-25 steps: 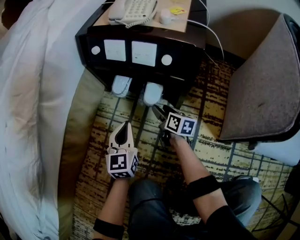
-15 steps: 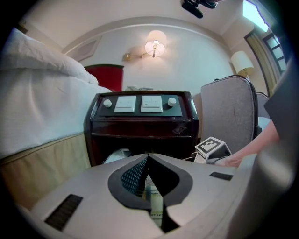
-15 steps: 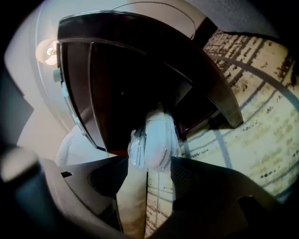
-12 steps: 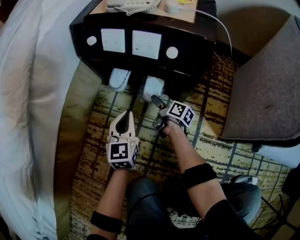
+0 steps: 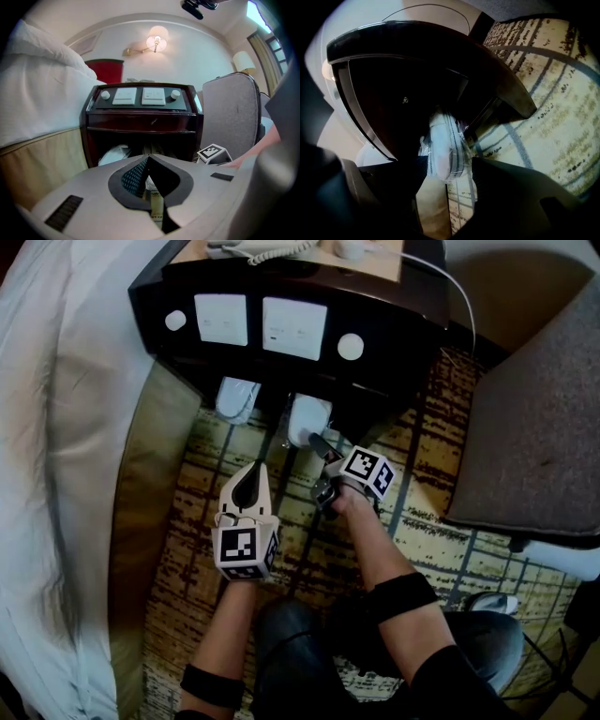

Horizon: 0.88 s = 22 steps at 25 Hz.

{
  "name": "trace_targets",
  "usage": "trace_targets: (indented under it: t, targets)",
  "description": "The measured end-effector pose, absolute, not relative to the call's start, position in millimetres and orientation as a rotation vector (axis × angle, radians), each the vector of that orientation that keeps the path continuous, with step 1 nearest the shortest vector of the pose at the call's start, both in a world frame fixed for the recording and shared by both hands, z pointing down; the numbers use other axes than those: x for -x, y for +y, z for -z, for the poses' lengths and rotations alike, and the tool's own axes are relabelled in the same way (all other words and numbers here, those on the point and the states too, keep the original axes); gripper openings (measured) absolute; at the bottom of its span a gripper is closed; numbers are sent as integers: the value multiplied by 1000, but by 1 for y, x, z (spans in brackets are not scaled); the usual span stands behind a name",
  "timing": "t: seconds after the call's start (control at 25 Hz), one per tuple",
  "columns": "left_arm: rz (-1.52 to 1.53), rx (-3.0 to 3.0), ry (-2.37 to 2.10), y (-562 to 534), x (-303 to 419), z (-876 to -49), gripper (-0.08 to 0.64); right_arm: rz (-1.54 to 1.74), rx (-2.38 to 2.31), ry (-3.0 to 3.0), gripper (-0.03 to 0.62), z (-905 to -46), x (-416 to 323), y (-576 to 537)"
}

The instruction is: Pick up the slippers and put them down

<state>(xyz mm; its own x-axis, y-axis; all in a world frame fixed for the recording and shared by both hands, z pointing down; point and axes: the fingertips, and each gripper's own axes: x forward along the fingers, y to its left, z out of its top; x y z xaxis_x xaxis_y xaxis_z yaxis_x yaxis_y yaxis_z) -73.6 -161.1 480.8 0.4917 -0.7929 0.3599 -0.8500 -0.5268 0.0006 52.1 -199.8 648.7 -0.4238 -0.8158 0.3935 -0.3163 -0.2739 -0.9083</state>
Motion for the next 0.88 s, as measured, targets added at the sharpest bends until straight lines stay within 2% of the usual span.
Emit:
trace_targets:
  t: [0.28,0.64,0.68,0.8,0.88]
  targets:
    - [-477,-2554,-1408,-162,70,-488,0,1752,1406,1587,360,-660,-49,-208]
    - [-473,-2546,-1411,-158,78,-500,0,1702,1350,1577,360,-658,-45,-226]
    - [-476,-2545,-1410,-158,79,-501,0,1692,1337,1583,346,-655,-44,-228]
    - [-485,-2525,-1410,-156,81,-504,0,1647,1306,1585,167,-647,-45,-232]
    - [-470,-2525,-1417,-154,82,-506,0,1615,1281,1575,152,-643,-46,-232]
